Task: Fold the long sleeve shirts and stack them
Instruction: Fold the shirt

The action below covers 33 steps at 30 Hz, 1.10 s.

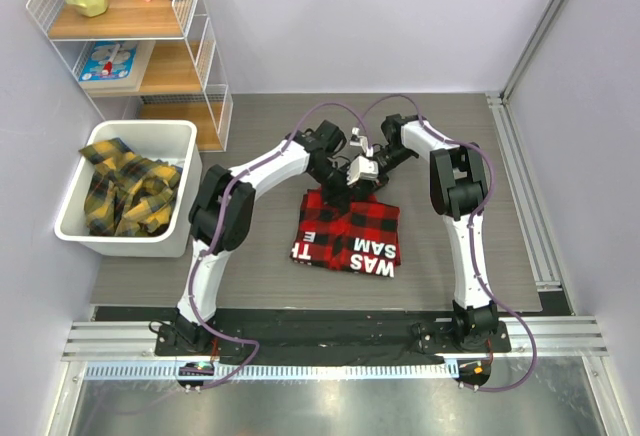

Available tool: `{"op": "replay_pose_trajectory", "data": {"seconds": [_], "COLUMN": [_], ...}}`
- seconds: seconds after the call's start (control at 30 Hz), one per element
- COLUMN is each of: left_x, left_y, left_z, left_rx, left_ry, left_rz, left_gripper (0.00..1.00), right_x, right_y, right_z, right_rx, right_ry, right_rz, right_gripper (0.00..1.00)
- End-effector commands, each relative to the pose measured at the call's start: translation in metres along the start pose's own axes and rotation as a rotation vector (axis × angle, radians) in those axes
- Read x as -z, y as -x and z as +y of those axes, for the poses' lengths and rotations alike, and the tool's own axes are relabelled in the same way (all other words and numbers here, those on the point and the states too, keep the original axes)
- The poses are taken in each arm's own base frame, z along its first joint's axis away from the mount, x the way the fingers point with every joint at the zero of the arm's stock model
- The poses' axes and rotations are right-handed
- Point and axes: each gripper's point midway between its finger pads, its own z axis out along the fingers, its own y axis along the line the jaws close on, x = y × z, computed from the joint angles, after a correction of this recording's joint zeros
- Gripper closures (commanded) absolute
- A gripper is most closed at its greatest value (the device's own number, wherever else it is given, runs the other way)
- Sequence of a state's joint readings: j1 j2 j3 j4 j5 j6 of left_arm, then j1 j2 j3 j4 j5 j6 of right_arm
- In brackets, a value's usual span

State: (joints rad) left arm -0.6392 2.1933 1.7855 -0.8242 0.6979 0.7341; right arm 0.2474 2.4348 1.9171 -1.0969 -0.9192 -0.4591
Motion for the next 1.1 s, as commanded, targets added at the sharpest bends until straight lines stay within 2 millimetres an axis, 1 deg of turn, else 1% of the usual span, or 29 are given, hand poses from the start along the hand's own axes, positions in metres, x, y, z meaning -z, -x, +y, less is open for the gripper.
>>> {"op": "replay_pose_trajectory", "data": {"seconds": [0.0,0.03,0.07,0.1,0.13,0.17,0.27,0.3,0.33,0.37,0.4,0.43,0.47,0.5,0.53,0.57,0.6,0.63,0.67,0.73,0.77,0.8,0.87,0.9,0.93,0.97,1.0,1.03,1.07], "left_x": [0.032,0.037,0.042,0.045,0.047,0.052,0.052,0.055,0.053,0.052,0.051,0.046,0.044,0.041,0.036,0.035,0.033,0.031,0.028,0.028,0.03,0.032,0.038,0.04,0.043,0.045,0.051,0.053,0.054], "left_y": [0.045,0.05,0.055,0.055,0.056,0.056,0.047,0.045,0.044,0.045,0.046,0.044,0.042,0.04,0.034,0.028,0.024,0.018,0.013,0.008,0.005,0.005,0.005,0.001,0.001,-0.001,-0.006,-0.009,-0.013], "left_z": [-0.002,-0.003,-0.002,-0.001,0.001,0.009,0.029,0.037,0.046,0.051,0.054,0.057,0.058,0.058,0.061,0.061,0.062,0.062,0.063,0.066,0.069,0.074,0.081,0.087,0.09,0.09,0.094,0.095,0.092], "left_rx": [-0.049,-0.053,-0.057,-0.055,-0.055,-0.048,-0.032,-0.03,-0.036,-0.041,-0.049,-0.048,-0.043,-0.037,-0.037,-0.027,-0.025,-0.012,0.0,0.025,0.064,0.075,0.137,0.165,0.188,0.254,0.299,0.333,0.369], "left_ry": [0.027,0.033,0.044,0.051,0.06,0.083,0.126,0.146,0.167,0.181,0.188,0.181,0.175,0.169,0.162,0.161,0.158,0.157,0.154,0.158,0.167,0.186,0.212,0.24,0.252,0.257,0.27,0.279,0.267], "left_rz": [-0.132,-0.146,-0.154,-0.15,-0.151,-0.154,-0.139,-0.142,-0.144,-0.149,-0.154,-0.152,-0.149,-0.142,-0.127,-0.108,-0.101,-0.094,-0.089,-0.087,-0.092,-0.099,-0.115,-0.108,-0.112,-0.119,-0.128,-0.131,-0.13], "left_gripper": [0.84,0.88,0.96,1.0,1.0,1.0,1.0,1.0,1.0,1.0,0.98,0.95,0.94,0.93,0.89,0.86,0.85,0.81,0.78,0.68,0.63,0.59,0.57,0.56,0.56,0.56,0.55,0.55,0.54], "right_x": [0.002,0.002,0.001,0.002,0.002,0.001,0.003,0.005,0.006,0.007,0.009,0.01,0.014,0.016,0.019,0.027,0.032,0.039,0.048,0.063,0.077,0.086,0.106,0.122,0.131,0.139,0.154,0.157,0.154], "right_y": [0.001,0.001,0.001,0.001,0.001,0.001,0.003,0.006,0.007,0.008,0.013,0.014,0.02,0.022,0.024,0.028,0.03,0.032,0.032,0.034,0.033,0.033,0.033,0.029,0.025,0.02,0.013,0.006,-0.008], "right_z": [0.002,0.001,0.001,0.0,0.001,0.001,0.002,0.003,0.004,0.004,0.004,0.003,0.004,0.003,0.003,0.0,-0.002,-0.001,-0.006,-0.009,-0.018,-0.02,-0.022,-0.031,-0.031,-0.028,-0.031,-0.027,-0.026], "right_rx": [0.058,0.059,0.061,0.064,0.066,0.068,0.077,0.085,0.092,0.097,0.109,0.108,0.106,0.102,0.1,0.087,0.078,0.076,0.063,0.056,0.041,0.021,-0.003,-0.035,-0.065,-0.088,-0.125,-0.158,-0.201], "right_ry": [-0.012,-0.011,-0.011,-0.014,-0.012,-0.011,-0.01,-0.013,-0.012,-0.015,-0.023,-0.029,-0.039,-0.044,-0.051,-0.075,-0.088,-0.102,-0.128,-0.176,-0.216,-0.234,-0.263,-0.289,-0.291,-0.289,-0.279,-0.266,-0.241], "right_rz": [0.004,0.002,0.006,0.005,0.005,0.006,0.008,0.003,0.0,-0.002,-0.009,-0.009,-0.022,-0.025,-0.031,-0.043,-0.052,-0.064,-0.072,-0.088,-0.102,-0.115,-0.147,-0.17,-0.178,-0.19,-0.218,-0.216,-0.202], "right_gripper": [0.79,0.79,0.79,0.79,0.79,0.79,0.79,0.79,0.79,0.78,0.77,0.75,0.71,0.69,0.67,0.61,0.59,0.57,0.52,0.5,0.45,0.44,0.41,0.4,0.4,0.39,0.4,0.4,0.41]}}
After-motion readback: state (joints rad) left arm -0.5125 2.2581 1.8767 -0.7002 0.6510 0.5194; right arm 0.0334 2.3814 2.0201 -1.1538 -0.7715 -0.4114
